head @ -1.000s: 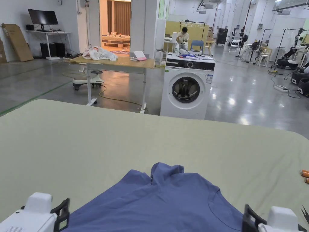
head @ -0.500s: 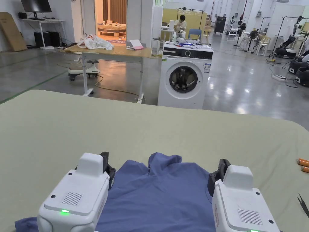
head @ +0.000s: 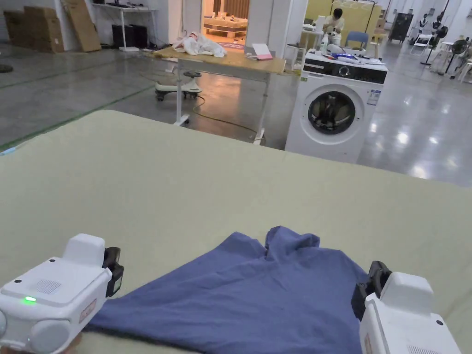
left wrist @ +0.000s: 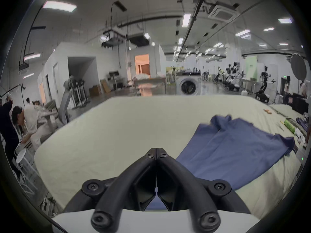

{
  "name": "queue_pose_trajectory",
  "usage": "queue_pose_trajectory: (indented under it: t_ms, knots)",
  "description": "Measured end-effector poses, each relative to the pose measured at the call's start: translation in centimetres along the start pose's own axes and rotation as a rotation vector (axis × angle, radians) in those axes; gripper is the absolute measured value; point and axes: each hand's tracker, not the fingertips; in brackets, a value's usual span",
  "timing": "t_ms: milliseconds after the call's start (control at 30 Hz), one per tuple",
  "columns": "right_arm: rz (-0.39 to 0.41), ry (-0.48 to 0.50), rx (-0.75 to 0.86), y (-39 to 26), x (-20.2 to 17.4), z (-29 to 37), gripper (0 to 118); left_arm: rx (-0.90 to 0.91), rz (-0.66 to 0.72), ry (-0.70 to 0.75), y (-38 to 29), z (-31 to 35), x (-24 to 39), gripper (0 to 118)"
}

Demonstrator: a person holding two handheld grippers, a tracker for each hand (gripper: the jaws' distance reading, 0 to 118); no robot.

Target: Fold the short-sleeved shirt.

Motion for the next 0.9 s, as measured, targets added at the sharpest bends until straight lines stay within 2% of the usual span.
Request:
queue_pose_trajectory:
  t_ms: [67, 200, 267, 333, 367, 400, 433, 567, 667, 767, 867, 900]
  knots:
    - [0.003, 0.008, -0.019, -0.4, -0.2, -0.3, 0, -0.081, 0.032, -0.001, -0.7, -1.1, -2.1, 0]
    - [0.007, 0.02, -0.053, -1.0, -0.7, -1.1, 0, -0.246, 0.263, -0.037, -1.8, -3.6, -6.3, 0]
    - [0.007, 0.024, -0.074, -1.3, -0.7, -1.5, 0, -0.339, 0.305, -0.063, -2.2, -5.1, -7.4, 0]
    - [0.008, 0.027, -0.087, -1.6, -0.8, -1.8, 0, -0.405, 0.317, -0.076, -2.8, -6.6, -7.6, 18]
    - [0.014, 0.026, -0.095, -1.7, -0.8, -2.0, 0, -0.437, 0.333, -0.076, -3.0, -7.3, -7.8, 32]
    - [0.018, 0.026, -0.102, -1.8, -0.8, -2.1, 0, -0.469, 0.334, -0.072, -3.3, -7.9, -7.7, 51]
    - [0.019, 0.026, -0.106, -2.0, -0.8, -2.2, 0, -0.493, 0.329, -0.065, -3.5, -8.4, -7.7, 58]
    - [0.027, 0.023, -0.132, -2.7, -0.5, -3.0, 0, -0.556, 0.296, 0.051, -4.1, -9.2, -6.2, 58]
    - [0.033, 0.025, -0.153, -3.2, -0.4, -3.7, 0, -0.552, 0.242, 0.072, -4.2, -9.2, -5.0, 56]
    - [0.04, 0.025, -0.175, -3.5, -0.3, -4.6, 0, -0.549, 0.133, 0.1, -4.7, -9.9, -4.3, 52]
    - [0.045, 0.031, -0.195, -3.8, 0.0, -6.1, 0, -0.539, 0.142, 0.101, -5.1, -9.9, -3.9, 46]
    - [0.046, 0.035, -0.203, -3.8, 0.0, -6.8, 0, -0.534, 0.143, 0.099, -5.2, -9.9, -3.9, 40]
